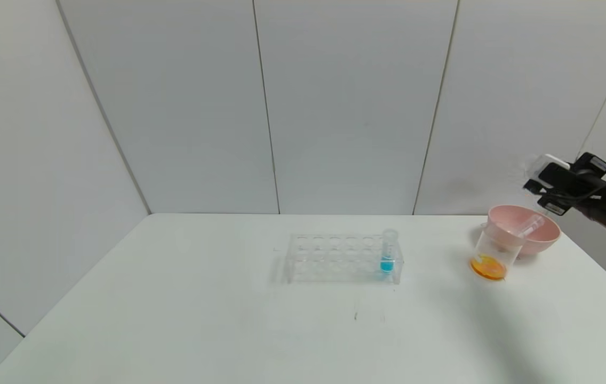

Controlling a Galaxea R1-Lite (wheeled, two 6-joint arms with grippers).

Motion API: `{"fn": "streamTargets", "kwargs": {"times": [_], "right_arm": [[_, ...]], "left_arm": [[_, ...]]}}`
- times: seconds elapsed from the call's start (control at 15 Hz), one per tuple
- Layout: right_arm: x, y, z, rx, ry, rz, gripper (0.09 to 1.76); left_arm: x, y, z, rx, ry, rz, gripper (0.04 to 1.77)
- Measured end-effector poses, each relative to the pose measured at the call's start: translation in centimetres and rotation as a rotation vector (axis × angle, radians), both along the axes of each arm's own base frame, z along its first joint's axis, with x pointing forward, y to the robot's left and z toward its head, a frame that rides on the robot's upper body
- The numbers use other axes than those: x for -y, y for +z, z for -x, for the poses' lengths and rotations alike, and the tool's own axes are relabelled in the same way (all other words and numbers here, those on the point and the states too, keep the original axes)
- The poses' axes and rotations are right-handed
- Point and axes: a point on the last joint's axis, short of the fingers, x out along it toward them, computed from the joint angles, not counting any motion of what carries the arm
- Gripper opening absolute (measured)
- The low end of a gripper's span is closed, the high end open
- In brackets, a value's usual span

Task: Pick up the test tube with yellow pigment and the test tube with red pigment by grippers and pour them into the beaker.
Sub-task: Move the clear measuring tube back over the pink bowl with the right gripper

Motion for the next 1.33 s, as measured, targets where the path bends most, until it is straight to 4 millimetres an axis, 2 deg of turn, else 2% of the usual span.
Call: {"fn": "streamTargets", "kwargs": {"times": [0.13,0.33,0.47,0.67,0.87,1.2,1.33], "right_arm": [[0.1,0.7,-0.6,0.012,-0.027,-0.274,0.51],[1.1,0.2,-1.1,0.036,-0.091,-0.692,0.51],[2.2,-0.9,-1.3,0.045,-0.155,-0.939,0.51],[3.5,-3.5,-1.2,0.021,-0.290,-1.211,0.51],[3.7,-5.2,-1.4,-0.006,-0.340,-1.308,0.51],[3.2,-6.4,-2.3,-0.035,-0.339,-1.306,0.53],[3.0,-6.7,-2.6,-0.033,-0.349,-1.298,0.81]], "left_arm": [[0.0,0.0,0.0,0.000,0.000,0.000,1.76],[0.0,0.0,0.0,0.000,0.000,0.000,1.76],[0.0,0.0,0.0,0.000,0.000,0.000,1.76],[0.0,0.0,0.0,0.000,0.000,0.000,1.76],[0.0,0.0,0.0,0.000,0.000,0.000,1.76],[0.0,0.0,0.0,0.000,0.000,0.000,1.76],[0.0,0.0,0.0,0.000,0.000,0.000,1.76]]}}
